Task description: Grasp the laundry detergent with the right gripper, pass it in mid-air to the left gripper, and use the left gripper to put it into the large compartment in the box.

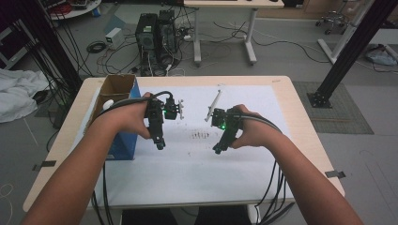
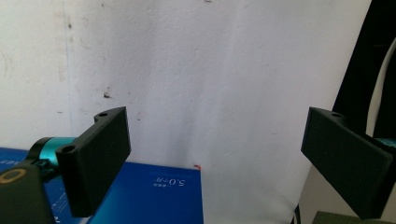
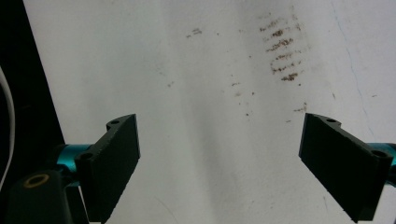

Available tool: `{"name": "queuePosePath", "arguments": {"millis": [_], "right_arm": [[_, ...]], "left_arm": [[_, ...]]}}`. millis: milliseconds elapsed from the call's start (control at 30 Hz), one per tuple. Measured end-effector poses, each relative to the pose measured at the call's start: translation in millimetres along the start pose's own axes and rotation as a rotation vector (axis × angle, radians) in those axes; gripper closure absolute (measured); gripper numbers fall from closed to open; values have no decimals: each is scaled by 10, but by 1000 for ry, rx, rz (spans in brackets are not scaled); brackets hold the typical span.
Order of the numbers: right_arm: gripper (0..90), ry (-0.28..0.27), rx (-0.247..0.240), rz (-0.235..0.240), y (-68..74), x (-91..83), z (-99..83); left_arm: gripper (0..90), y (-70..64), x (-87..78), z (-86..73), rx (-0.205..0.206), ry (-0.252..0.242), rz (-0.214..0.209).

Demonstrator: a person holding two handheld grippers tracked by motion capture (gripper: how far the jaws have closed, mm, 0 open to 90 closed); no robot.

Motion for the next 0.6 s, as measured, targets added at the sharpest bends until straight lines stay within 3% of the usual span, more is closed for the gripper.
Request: {"name": "queuePosePath", "arguments": {"millis": [200,600], "right_arm": [[117,-4,-9,-9,-39,-73,23],[116,18,-17,-12,-44,-46,1]], "left_arm": [[82,-12,-4,26,14,-16,0],[82,-45,-37,12,5,-28,10]]}}
Point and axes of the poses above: each handheld gripper's, and its own axes: x roughly forward along the jaws, z roughly out of its top, y roughly to its left, the point moved 8 cm from there along x, roughly forward along the jaws, and after that the axes turned 4 degrees about -y, right-handed, at the moved point
